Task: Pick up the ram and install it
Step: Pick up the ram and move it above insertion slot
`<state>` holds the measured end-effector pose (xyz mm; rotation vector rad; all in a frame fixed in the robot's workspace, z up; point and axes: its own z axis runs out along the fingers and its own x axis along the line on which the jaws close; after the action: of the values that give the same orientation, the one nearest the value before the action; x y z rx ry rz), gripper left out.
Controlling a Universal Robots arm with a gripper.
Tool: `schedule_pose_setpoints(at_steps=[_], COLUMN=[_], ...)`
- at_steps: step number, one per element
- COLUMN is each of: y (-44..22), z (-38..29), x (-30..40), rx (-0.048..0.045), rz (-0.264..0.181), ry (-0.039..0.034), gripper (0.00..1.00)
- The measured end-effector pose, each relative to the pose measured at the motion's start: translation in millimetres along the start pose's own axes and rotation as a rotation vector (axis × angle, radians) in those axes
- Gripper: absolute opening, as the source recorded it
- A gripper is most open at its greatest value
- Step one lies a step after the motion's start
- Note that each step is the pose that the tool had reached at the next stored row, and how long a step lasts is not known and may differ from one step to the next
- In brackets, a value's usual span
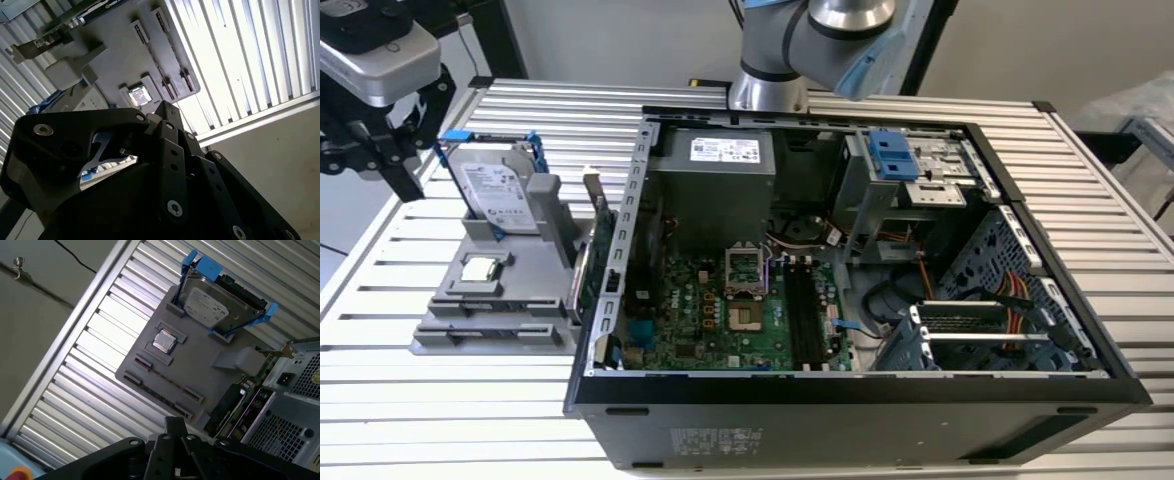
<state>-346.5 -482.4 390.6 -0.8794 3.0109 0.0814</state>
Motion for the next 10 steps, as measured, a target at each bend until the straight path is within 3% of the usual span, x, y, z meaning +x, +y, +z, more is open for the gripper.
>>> schedule_pose_setpoints(at_steps=[10], y=[0.0], z=[0.0], x=[0.0], rx=[-0.0017], rz=[-0.091], ry=[0.0044], gripper=[0.00])
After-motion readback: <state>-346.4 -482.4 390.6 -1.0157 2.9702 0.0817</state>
